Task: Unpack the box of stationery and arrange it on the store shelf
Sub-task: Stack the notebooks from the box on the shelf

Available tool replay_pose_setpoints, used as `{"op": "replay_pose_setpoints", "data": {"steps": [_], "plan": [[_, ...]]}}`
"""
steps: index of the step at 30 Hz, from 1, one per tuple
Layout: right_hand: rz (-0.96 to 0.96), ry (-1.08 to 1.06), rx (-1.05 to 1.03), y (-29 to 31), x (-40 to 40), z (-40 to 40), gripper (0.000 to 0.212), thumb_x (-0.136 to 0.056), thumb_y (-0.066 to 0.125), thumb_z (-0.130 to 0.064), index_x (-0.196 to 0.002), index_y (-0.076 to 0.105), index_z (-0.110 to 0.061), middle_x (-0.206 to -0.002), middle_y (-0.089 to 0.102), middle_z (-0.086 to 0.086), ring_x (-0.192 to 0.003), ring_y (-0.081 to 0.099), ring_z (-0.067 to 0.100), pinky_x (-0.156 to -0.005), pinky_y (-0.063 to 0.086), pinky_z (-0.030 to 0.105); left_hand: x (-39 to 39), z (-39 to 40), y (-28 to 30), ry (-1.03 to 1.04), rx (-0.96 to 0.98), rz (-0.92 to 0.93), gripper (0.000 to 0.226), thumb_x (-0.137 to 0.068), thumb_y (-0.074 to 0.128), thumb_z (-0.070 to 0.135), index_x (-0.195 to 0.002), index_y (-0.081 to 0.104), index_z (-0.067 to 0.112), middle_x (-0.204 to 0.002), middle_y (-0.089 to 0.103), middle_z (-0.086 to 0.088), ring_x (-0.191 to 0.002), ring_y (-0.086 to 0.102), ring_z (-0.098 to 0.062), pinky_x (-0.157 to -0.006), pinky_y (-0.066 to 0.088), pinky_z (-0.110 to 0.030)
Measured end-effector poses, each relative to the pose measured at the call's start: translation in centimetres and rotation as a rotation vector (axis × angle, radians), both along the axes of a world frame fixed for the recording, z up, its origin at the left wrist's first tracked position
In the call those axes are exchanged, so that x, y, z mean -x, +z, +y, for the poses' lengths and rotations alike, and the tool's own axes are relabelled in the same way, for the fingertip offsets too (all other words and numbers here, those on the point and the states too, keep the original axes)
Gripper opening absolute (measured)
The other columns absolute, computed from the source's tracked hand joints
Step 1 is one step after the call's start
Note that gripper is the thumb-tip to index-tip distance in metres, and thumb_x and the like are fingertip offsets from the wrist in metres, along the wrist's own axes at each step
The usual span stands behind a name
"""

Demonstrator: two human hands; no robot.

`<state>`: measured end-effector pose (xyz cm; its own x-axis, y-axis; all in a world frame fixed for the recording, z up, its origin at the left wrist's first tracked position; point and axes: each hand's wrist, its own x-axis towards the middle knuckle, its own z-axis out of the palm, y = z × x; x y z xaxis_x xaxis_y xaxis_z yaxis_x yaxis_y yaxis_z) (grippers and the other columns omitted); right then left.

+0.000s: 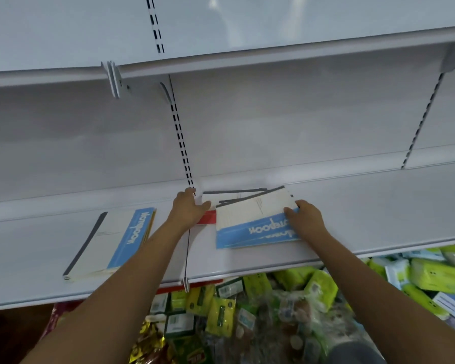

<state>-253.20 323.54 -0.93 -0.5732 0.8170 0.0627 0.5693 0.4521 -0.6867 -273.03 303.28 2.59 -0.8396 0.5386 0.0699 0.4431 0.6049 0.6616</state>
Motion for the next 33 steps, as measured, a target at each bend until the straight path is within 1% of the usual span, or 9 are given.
{"op": "replay_pose_setpoints", "data": {"steps": [4, 7, 11, 14, 17, 22, 28, 30, 33], "plan": [[-0.183, 0.032, -0.387, -1.9, 1.3, -1.5, 0.058, -0.093, 0.039, -0.05, -0.139, 0.049, -0.016, -0.138, 0.052, 0.012, -0.128, 0.042, 0.035, -0.107, 0.03, 0.042, 2.6, 2.6, -1.7, -0.174, 0.235, -0.022, 0.094, -0.085, 0.05, 0.074, -0.151, 0.03, 0.011, -0.157, 0.029, -0.012, -0.143, 0.03, -0.029, -0.117, 0.027, -0.039], [-0.121, 0.057, -0.373, -2.6, 1.6, -1.5, 0.059, -0.094, 0.04, -0.048, -0.143, 0.045, -0.016, -0.139, 0.05, 0.012, -0.129, 0.039, 0.033, -0.108, 0.031, 0.041, 3.8, 4.6, -2.5, -0.167, 0.31, 0.016, 0.081, -0.092, 0.042, 0.068, -0.152, 0.028, 0.016, -0.155, 0.026, -0.013, -0.144, 0.026, -0.028, -0.117, 0.026, -0.038], [-0.043, 0.054, -0.341, -2.5, 1.4, -1.5, 0.062, -0.091, 0.046, -0.049, -0.14, 0.047, -0.011, -0.139, 0.053, 0.009, -0.13, 0.041, 0.029, -0.109, 0.031, 0.038, 3.8, 5.4, -1.6, -0.163, 0.299, 0.058, 0.091, -0.076, 0.051, 0.077, -0.142, 0.045, 0.014, -0.138, 0.048, -0.01, -0.128, 0.043, -0.025, -0.102, 0.037, -0.032], [-0.057, 0.077, -0.317, -2.0, 1.5, -1.2, 0.063, -0.093, 0.048, -0.051, -0.142, 0.046, -0.012, -0.142, 0.052, 0.006, -0.133, 0.04, 0.025, -0.111, 0.028, 0.036, 2.8, 4.8, -1.0, -0.26, 0.291, -0.083, 0.078, -0.086, 0.051, 0.072, -0.138, 0.049, 0.014, -0.125, 0.055, -0.001, -0.12, 0.052, -0.022, -0.089, 0.037, -0.025], [-0.117, 0.083, -0.285, -1.2, 1.2, -1.2, 0.069, -0.094, 0.043, -0.056, -0.149, 0.034, -0.016, -0.152, 0.04, 0.007, -0.141, 0.031, 0.025, -0.116, 0.021, 0.038, 1.9, 4.7, -0.2, -0.342, 0.472, 0.169, 0.07, -0.089, 0.035, 0.075, -0.117, 0.062, 0.017, -0.116, 0.054, -0.004, -0.119, 0.045, -0.028, -0.094, 0.038, -0.033], [-0.193, 0.096, -0.405, -1.3, -1.1, -6.2, 0.095, -0.077, 0.009, -0.082, -0.155, 0.017, -0.028, -0.162, 0.015, 0.008, -0.147, 0.017, 0.031, -0.119, 0.015, 0.048, 2.0, 6.3, -0.8, -0.413, 0.485, 0.251, 0.082, -0.092, 0.028, 0.073, -0.152, 0.032, 0.018, -0.155, 0.03, -0.006, -0.143, 0.026, -0.024, -0.115, 0.028, -0.039], [-0.344, 0.246, -0.327, -1.6, 0.3, -5.2, 0.115, -0.058, -0.006, -0.093, -0.155, 0.003, -0.033, -0.163, -0.012, 0.008, -0.149, -0.004, 0.034, -0.119, 0.0, 0.054, 1.7, 7.2, -1.2, -0.319, 0.571, 0.456, 0.089, -0.085, 0.023, 0.083, -0.135, 0.053, 0.015, -0.138, 0.045, -0.009, -0.129, 0.039, -0.026, -0.101, 0.037, -0.042], [-0.341, 0.23, -0.306, -1.1, 1.1, -3.9, 0.109, -0.066, 0.003, -0.093, -0.156, 0.003, -0.031, -0.162, -0.014, 0.01, -0.149, -0.008, 0.034, -0.12, -0.001, 0.053, 1.1, 6.7, -0.3, -0.309, 0.652, 0.44, 0.094, -0.081, 0.028, 0.086, -0.139, 0.047, 0.014, -0.139, 0.045, -0.012, -0.127, 0.045, -0.028, -0.1, 0.037, -0.043], [-0.34, 0.013, -0.267, -0.8, 1.0, -3.0, 0.098, -0.084, 0.03, -0.081, -0.156, -0.001, -0.023, -0.161, -0.013, 0.017, -0.149, -0.005, 0.036, -0.12, 0.001, 0.048, 0.3, 5.3, 0.4, -0.275, 0.603, 0.145, 0.089, -0.08, 0.05, 0.08, -0.133, 0.049, 0.01, -0.131, 0.055, -0.011, -0.114, 0.057, -0.025, -0.084, 0.046, -0.029]]}}
